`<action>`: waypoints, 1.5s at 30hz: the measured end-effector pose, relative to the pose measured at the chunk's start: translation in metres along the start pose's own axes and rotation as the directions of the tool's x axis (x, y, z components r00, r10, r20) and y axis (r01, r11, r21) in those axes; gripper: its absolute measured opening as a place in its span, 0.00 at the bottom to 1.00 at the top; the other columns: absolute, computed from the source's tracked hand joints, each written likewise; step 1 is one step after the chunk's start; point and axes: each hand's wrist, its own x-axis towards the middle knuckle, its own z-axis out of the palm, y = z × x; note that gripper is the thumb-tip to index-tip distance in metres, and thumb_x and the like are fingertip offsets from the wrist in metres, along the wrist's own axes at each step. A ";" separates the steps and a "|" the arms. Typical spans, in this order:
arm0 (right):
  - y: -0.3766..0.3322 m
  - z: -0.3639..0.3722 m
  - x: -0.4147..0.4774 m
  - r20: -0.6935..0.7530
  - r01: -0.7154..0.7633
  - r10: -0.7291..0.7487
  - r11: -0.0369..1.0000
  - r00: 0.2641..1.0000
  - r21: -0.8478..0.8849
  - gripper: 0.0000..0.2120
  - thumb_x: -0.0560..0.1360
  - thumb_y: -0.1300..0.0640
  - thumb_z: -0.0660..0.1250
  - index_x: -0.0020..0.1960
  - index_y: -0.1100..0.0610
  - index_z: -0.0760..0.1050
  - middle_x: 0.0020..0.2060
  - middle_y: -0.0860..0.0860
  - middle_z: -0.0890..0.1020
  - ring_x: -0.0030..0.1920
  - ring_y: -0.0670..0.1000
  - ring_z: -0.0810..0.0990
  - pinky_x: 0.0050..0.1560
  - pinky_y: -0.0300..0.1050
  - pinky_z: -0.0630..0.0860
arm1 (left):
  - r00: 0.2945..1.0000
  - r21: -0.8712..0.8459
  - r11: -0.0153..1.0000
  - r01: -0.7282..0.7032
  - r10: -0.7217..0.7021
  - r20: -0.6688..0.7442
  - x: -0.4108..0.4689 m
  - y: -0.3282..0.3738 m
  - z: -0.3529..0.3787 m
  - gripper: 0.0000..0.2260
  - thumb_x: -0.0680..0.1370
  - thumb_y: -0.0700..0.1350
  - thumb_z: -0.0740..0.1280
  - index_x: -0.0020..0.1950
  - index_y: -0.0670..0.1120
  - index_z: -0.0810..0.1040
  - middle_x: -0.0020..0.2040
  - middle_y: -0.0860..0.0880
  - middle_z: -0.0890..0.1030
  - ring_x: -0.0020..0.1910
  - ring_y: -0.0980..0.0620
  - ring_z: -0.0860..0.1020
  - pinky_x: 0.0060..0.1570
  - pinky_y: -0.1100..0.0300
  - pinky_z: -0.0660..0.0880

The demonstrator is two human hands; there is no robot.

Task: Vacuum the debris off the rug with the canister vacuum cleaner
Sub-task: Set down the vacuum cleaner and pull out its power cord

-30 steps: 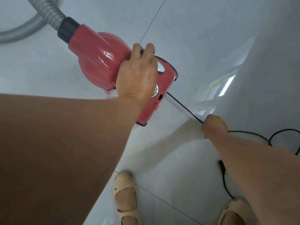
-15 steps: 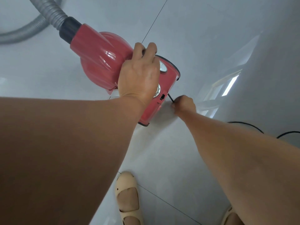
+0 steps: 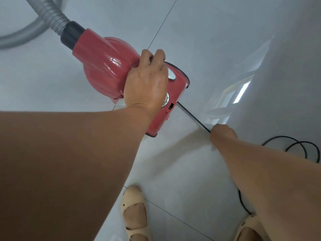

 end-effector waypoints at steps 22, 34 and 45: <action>0.028 0.015 0.005 -0.035 -0.019 0.019 1.000 0.999 0.020 0.12 0.77 0.68 0.61 0.59 0.63 0.75 0.57 0.60 0.80 0.60 0.61 0.78 0.55 0.51 0.76 | 0.999 -0.033 0.999 -0.004 0.003 -0.050 0.001 -0.001 -0.002 0.10 0.67 0.31 0.61 0.35 0.44 0.78 0.52 0.50 0.79 0.50 0.46 0.77 0.28 0.60 0.62; -0.093 -0.008 0.020 -0.050 0.255 -0.268 0.819 0.962 0.514 0.10 0.74 0.59 0.64 0.52 0.58 0.81 0.49 0.57 0.84 0.51 0.59 0.82 0.51 0.45 0.78 | 0.998 -0.009 1.000 -0.012 0.011 -0.057 -0.001 -0.001 0.003 0.10 0.67 0.32 0.60 0.35 0.44 0.78 0.53 0.50 0.79 0.51 0.45 0.77 0.27 0.60 0.63; 0.026 0.008 0.004 -0.050 -0.034 0.033 0.999 0.998 -0.008 0.13 0.76 0.67 0.59 0.58 0.61 0.76 0.57 0.59 0.79 0.59 0.60 0.79 0.54 0.49 0.76 | 0.999 -0.005 1.000 -0.016 0.015 -0.030 0.000 0.001 -0.001 0.09 0.67 0.33 0.63 0.35 0.45 0.79 0.53 0.51 0.79 0.50 0.47 0.78 0.28 0.61 0.62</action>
